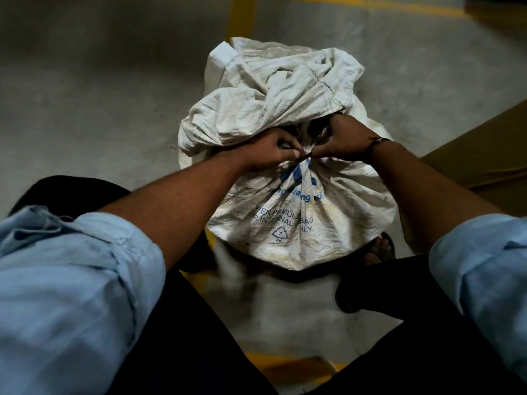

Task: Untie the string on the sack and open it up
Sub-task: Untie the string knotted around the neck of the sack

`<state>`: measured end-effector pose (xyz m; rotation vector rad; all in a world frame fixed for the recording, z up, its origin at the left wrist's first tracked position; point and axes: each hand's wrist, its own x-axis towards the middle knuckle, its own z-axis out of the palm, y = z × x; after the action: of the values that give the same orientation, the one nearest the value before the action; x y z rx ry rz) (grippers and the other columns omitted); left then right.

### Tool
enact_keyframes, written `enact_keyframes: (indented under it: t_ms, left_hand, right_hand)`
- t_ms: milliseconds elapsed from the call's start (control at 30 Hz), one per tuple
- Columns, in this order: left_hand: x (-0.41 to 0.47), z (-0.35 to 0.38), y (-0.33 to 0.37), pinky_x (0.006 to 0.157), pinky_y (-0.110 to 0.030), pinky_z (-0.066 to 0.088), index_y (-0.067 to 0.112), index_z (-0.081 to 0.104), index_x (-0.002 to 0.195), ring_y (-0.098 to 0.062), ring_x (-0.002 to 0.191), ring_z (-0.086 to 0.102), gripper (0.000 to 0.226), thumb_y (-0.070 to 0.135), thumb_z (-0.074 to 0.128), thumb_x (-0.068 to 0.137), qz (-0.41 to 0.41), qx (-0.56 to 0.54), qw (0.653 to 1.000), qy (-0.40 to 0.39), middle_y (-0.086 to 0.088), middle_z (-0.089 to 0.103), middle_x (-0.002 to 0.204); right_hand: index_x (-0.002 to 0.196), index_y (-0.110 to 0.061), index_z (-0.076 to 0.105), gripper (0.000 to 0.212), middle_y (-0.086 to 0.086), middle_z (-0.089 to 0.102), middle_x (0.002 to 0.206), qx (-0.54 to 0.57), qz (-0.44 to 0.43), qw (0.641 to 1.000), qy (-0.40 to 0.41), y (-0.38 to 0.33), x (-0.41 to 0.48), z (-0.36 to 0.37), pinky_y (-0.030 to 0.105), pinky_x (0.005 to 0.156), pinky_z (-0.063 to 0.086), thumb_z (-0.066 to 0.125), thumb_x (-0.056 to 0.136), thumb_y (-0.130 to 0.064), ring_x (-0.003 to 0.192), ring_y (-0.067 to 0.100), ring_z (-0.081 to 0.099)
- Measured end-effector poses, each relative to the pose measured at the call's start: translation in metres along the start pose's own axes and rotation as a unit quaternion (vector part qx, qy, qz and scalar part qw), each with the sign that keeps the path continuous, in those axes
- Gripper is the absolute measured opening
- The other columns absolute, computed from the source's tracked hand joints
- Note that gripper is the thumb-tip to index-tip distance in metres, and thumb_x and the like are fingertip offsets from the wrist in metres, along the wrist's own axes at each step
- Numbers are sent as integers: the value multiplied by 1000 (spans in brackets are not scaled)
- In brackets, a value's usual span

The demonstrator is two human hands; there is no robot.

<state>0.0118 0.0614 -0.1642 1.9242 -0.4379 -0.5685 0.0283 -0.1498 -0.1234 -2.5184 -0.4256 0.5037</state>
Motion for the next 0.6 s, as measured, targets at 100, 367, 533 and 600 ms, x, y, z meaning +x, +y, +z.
enact_keyframes:
  t_ms: [100, 367, 533, 600]
  left_hand:
    - [-1, 1, -1, 74, -13, 44, 1, 74, 103, 11, 72, 59, 16, 7, 69, 89, 6, 10, 1000, 20, -3, 72, 88]
    - [-4, 6, 0, 69, -8, 41, 4, 75, 104, 15, 68, 57, 17, 5, 67, 90, 20, 32, 999, 28, 0, 71, 90]
    - [-8, 7, 2, 73, -15, 46, 11, 75, 103, 8, 74, 61, 18, 10, 69, 87, 29, 12, 998, 48, -9, 75, 93]
    - [-10, 8, 2, 75, -17, 47, 14, 73, 105, 6, 76, 60, 20, 3, 69, 88, 24, 6, 998, 54, -7, 73, 93]
  right_hand:
    - [104, -13, 68, 42, 0, 68, 97, 3, -4, 1000, 2, 1, 0, -1, 16, 64, 39, 84, 70, -32, 84, 14, 60]
    - [104, -9, 69, 43, 3, 69, 99, 29, -7, 1000, -6, -1, -1, -4, 25, 72, 41, 85, 70, -30, 87, 16, 61]
    - [102, -7, 69, 41, 4, 69, 99, 18, -13, 1000, -3, 0, 0, -4, 25, 70, 40, 84, 72, -29, 84, 15, 60]
    - [101, -7, 69, 39, 6, 70, 98, 14, -12, 1000, -3, 0, 0, -4, 25, 70, 40, 84, 72, -28, 83, 15, 59]
